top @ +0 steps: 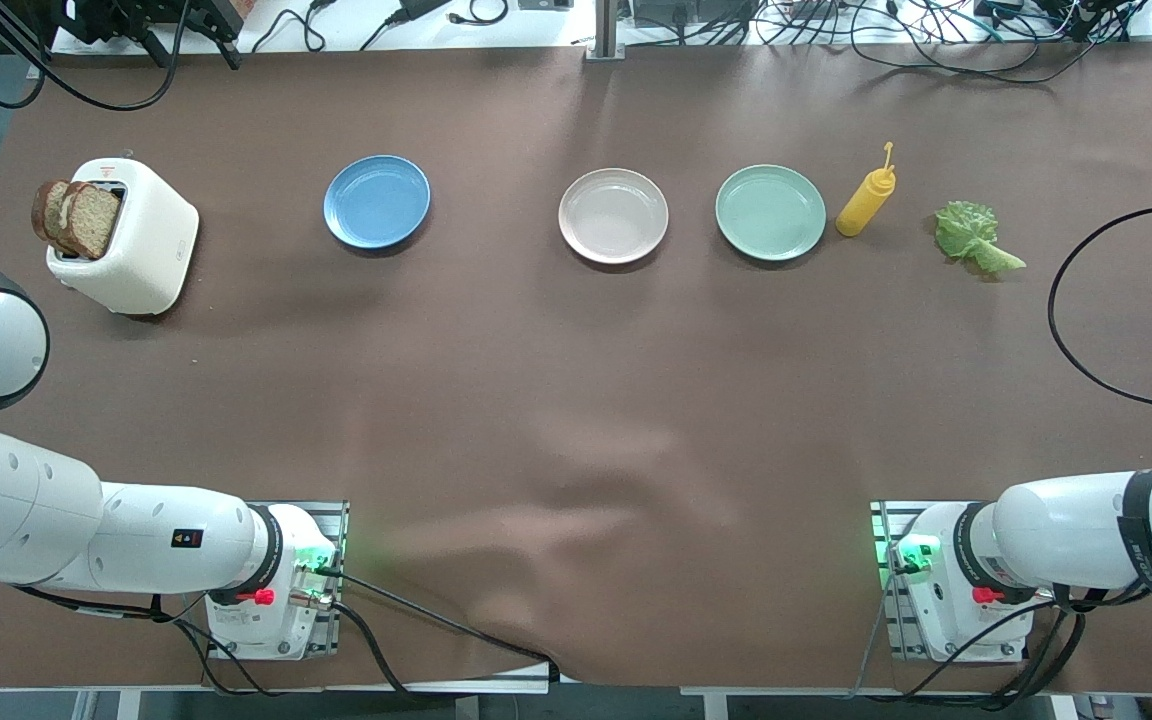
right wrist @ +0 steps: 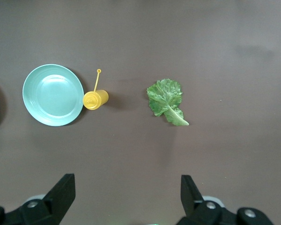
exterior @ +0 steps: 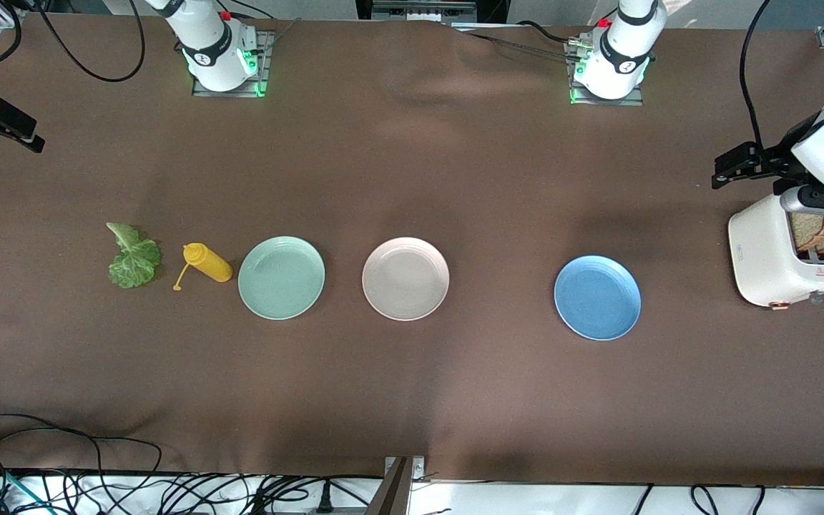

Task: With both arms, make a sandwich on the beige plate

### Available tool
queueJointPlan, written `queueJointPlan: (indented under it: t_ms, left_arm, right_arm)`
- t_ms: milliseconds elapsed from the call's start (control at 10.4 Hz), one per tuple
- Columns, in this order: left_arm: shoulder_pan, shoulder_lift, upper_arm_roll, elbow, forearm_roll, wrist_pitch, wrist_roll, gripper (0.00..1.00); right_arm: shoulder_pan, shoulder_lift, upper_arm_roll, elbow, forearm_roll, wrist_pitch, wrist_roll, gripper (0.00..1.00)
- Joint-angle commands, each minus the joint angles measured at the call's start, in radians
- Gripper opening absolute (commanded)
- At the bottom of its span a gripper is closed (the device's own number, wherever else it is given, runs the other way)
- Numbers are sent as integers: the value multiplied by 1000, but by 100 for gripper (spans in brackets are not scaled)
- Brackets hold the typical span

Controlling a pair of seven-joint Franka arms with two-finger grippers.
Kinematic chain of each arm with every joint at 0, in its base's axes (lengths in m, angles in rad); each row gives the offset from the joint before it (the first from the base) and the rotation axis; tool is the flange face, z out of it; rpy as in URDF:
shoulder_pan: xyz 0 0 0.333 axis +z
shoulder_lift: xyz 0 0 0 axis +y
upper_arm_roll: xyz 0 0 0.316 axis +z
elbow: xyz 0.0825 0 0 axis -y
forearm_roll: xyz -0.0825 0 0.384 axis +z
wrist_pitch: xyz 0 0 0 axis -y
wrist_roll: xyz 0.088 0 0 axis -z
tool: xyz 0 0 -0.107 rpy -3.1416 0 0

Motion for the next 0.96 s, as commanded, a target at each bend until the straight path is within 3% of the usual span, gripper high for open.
queueJointPlan:
  t_ms: [0,868]
  left_arm:
    - [9,-6,2,5,-27,3,24,100]
    - [9,-5,0,2,-27,3,24,100]
  right_arm:
    - [-11,-4,9,3,8,-21,-6,100]
    - [-6,0,22,1,5,-55,-3,100]
